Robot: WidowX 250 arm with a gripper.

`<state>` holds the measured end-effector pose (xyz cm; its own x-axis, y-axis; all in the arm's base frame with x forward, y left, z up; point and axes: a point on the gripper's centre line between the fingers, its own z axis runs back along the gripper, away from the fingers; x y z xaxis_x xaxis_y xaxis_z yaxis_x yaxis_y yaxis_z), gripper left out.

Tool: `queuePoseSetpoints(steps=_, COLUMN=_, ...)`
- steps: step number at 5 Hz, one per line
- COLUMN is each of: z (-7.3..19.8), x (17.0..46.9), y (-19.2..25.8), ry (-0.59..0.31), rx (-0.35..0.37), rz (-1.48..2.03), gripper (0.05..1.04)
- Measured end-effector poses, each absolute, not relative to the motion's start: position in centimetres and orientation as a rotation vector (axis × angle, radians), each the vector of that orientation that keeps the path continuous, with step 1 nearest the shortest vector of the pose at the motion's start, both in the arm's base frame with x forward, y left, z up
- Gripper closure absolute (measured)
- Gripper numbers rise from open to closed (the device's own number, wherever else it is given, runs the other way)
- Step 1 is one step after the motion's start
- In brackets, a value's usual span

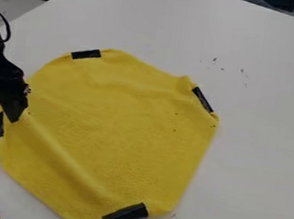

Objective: Fold the cloth from top to bottom

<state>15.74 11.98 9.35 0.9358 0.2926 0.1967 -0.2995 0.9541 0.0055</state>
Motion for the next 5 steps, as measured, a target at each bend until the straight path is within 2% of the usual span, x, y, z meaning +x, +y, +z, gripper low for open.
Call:
queuePoseSetpoints(steps=1, z=8.9, x=15.8, y=11.9, ry=-0.175, rx=0.025, rz=0.298, gripper=0.083)
queuePoseSetpoints(steps=2, z=7.9, x=19.4, y=12.7, ry=-0.134, rx=0.023, rz=0.193, gripper=0.083)
queuePoseSetpoints(steps=5, z=5.2, x=33.9, y=15.9, ry=-0.176, rx=0.059, rz=-0.085, gripper=0.083)
